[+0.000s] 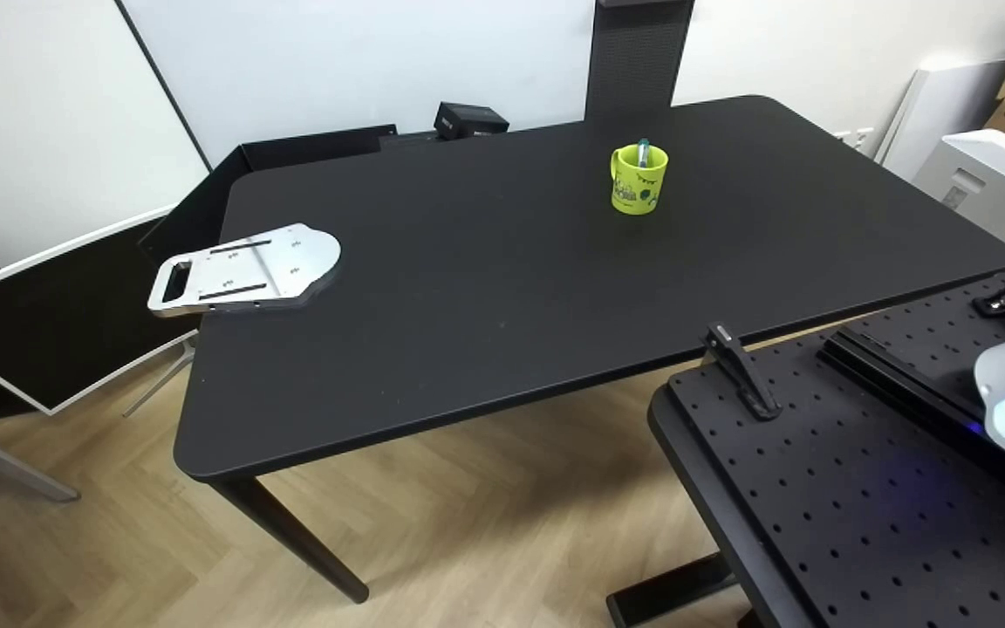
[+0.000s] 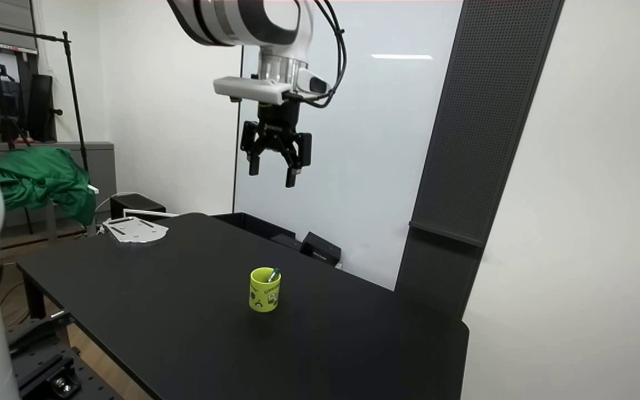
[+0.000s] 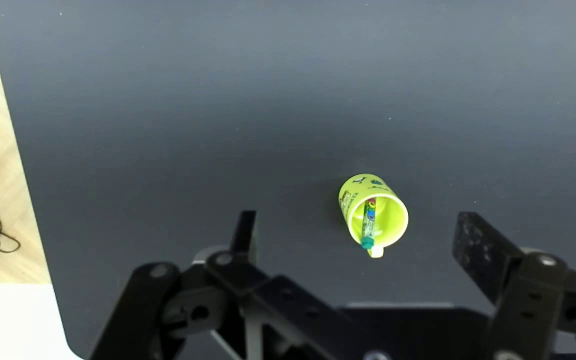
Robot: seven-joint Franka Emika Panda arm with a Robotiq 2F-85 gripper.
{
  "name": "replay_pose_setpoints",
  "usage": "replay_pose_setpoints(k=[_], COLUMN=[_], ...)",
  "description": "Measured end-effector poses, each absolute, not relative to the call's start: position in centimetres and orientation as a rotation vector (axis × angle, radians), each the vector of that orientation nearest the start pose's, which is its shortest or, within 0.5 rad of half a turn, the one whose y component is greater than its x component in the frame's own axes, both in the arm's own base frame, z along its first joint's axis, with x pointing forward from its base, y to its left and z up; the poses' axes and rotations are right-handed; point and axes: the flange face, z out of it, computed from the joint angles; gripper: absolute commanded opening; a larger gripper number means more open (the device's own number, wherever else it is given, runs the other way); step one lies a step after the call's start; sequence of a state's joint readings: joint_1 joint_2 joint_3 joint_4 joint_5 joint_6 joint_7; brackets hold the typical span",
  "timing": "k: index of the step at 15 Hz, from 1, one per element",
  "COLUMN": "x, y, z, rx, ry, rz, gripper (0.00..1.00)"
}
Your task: Pick the marker from the cup and put it on the table
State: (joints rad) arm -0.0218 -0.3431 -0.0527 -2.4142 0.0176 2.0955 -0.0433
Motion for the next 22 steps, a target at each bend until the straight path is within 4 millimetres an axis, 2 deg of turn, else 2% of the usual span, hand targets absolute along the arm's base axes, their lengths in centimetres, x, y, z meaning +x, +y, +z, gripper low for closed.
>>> replay_pose_setpoints(k=[6,10,15,22], x=[50.8,54.9,58.7,63.1], y=[-4.7,-4.8,-4.3,-2.6], z=[40.0,37.9,35.6,31.7], rx=[-3.116,-3.061,-2.984,-2.935], ry=[0.112,0.312,0.512,0.585], rz=[-0.090,-0.192,-0.193,-0.045], gripper=[1.00,1.00,1.00,1.00])
